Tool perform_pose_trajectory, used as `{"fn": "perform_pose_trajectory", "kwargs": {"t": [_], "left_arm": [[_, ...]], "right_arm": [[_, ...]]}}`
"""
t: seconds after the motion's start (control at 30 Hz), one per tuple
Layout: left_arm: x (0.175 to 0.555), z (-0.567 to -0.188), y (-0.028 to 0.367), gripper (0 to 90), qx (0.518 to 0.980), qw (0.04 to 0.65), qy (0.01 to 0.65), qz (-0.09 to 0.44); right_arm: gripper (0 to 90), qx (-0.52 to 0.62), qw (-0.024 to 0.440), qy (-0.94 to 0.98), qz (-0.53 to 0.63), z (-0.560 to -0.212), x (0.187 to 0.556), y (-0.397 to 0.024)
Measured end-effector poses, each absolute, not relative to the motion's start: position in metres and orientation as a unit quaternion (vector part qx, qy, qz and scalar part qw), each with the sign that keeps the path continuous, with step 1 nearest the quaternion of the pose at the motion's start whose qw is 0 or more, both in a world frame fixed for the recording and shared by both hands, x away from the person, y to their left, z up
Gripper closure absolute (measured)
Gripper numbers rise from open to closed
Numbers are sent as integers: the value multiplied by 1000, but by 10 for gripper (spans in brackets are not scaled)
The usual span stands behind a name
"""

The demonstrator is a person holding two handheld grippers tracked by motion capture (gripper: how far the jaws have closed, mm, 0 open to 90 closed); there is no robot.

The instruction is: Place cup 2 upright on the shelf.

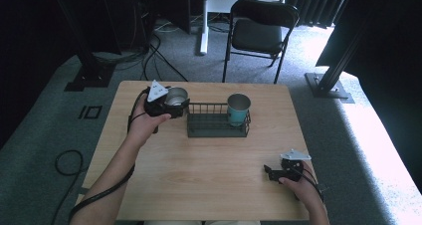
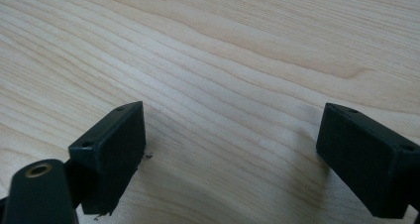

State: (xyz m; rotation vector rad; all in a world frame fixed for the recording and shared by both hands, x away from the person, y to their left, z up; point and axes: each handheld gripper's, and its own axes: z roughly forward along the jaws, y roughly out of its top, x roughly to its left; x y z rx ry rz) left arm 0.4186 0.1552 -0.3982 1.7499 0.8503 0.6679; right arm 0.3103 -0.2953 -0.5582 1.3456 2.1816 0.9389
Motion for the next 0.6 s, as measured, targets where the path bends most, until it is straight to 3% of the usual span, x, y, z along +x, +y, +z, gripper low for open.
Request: {"fn": "perform_pose_trajectory", "kwargs": {"t": [0.6], "left_arm": [[435,-400,112,139,736,528,334,259]], "right_arm": [[120,484,205,782,336,-558,310,-295]]}}
